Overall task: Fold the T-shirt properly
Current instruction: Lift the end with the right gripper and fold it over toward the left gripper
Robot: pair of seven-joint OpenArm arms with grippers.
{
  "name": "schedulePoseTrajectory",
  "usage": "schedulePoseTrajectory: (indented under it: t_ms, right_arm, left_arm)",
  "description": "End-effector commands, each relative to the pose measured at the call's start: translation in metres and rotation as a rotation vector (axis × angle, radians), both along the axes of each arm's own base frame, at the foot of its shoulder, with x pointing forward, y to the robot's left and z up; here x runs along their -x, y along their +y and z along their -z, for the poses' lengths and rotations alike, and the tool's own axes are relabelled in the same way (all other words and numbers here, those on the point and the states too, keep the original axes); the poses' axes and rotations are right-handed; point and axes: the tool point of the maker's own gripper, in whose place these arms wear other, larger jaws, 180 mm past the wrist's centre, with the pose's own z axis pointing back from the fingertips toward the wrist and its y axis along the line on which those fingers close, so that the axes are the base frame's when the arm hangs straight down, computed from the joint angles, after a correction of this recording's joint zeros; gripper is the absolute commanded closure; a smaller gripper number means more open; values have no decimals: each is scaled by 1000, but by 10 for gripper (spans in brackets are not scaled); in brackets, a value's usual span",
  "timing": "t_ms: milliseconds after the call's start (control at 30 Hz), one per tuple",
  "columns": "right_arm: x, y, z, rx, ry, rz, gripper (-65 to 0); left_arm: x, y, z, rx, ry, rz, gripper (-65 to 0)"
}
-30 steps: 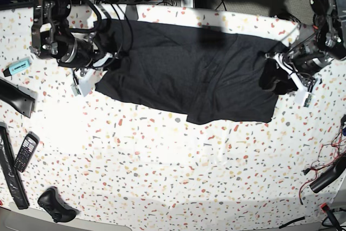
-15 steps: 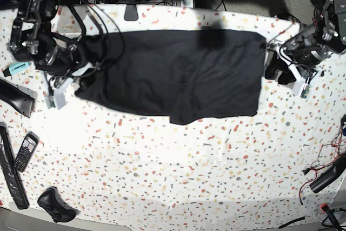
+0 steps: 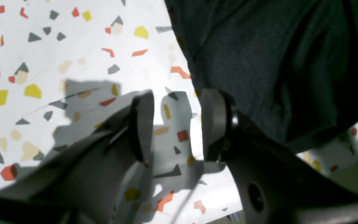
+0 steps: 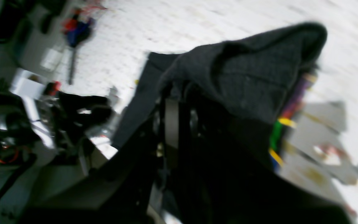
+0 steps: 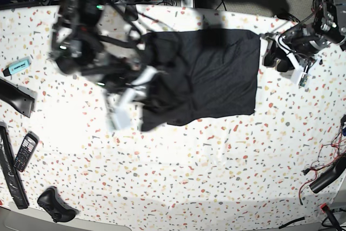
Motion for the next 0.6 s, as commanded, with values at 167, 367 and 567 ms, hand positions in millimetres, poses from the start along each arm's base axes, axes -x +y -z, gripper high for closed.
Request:
schedulePoseTrajectory:
  t_ms: [167, 367, 567]
  right_arm:
    - [-4, 78, -33, -31, -116, -86, 0]
    - [2, 114, -16, 11, -89, -151, 0]
    - [-1, 133, 3, 2, -20, -208, 0]
  left_arm:
    - [-6, 5, -9, -27, -41, 5, -241]
    - [-9, 4, -12, -16, -62, 1, -241]
    - [-9, 4, -12, -15, -62, 2, -241]
